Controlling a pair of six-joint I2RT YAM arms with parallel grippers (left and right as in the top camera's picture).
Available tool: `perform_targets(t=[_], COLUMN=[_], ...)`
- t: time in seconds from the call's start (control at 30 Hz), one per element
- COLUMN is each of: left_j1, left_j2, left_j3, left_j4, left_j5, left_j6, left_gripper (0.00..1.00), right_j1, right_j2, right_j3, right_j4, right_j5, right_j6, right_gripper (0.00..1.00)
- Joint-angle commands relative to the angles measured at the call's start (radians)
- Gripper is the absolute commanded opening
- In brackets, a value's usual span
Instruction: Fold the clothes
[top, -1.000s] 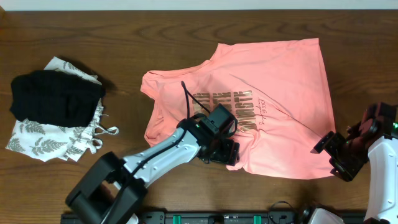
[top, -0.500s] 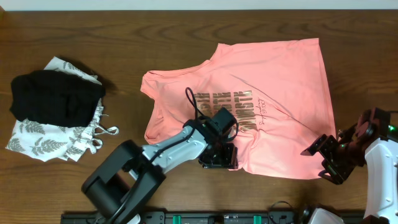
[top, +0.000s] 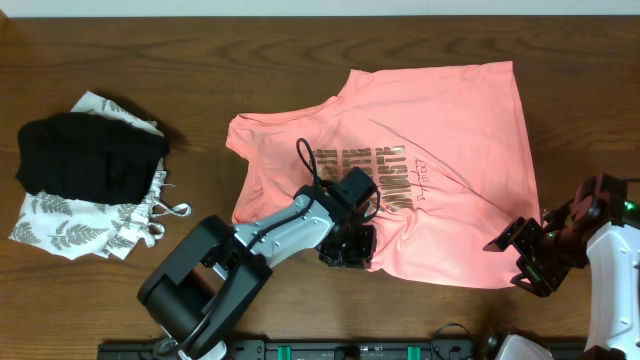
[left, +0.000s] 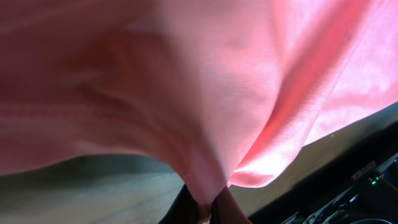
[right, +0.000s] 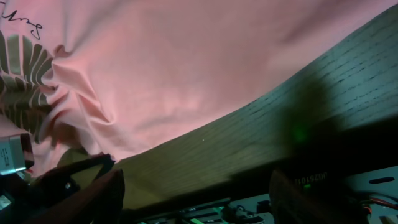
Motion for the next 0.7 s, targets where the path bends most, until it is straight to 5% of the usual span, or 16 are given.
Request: perform_targets(t=[0.0, 0.3, 0.47, 0.67], left_j1=[0.021, 0.022, 0.023, 0.022], left_j2=[-0.053, -0.167, -0.168, -0.167], left_j3=[0.038, 0.039, 0.039, 0.039], left_j4=[-0.035, -0.17, -0.191, -0.19], left_j5=[-0.003, -0.183, -0.194, -0.2], left_j6=[0.021, 0.052, 0.074, 0.075], left_gripper=[0.06, 0.06, 0.06, 0.06], right_j1=[-0.006, -0.018, -0.073, -0.163], right_j2=[0.003, 0.003, 0.003, 0.015], right_j3=[-0.006, -0.007, -0.007, -0.008], right_j4=[-0.005, 0.023, 0.028, 0.055], right_j5=[-0.01, 0.11, 0.17, 0.192], right_j6=[-0.014, 0.073, 0.11, 0.121], right_gripper=[0.73, 0.76, 0.88, 0.89])
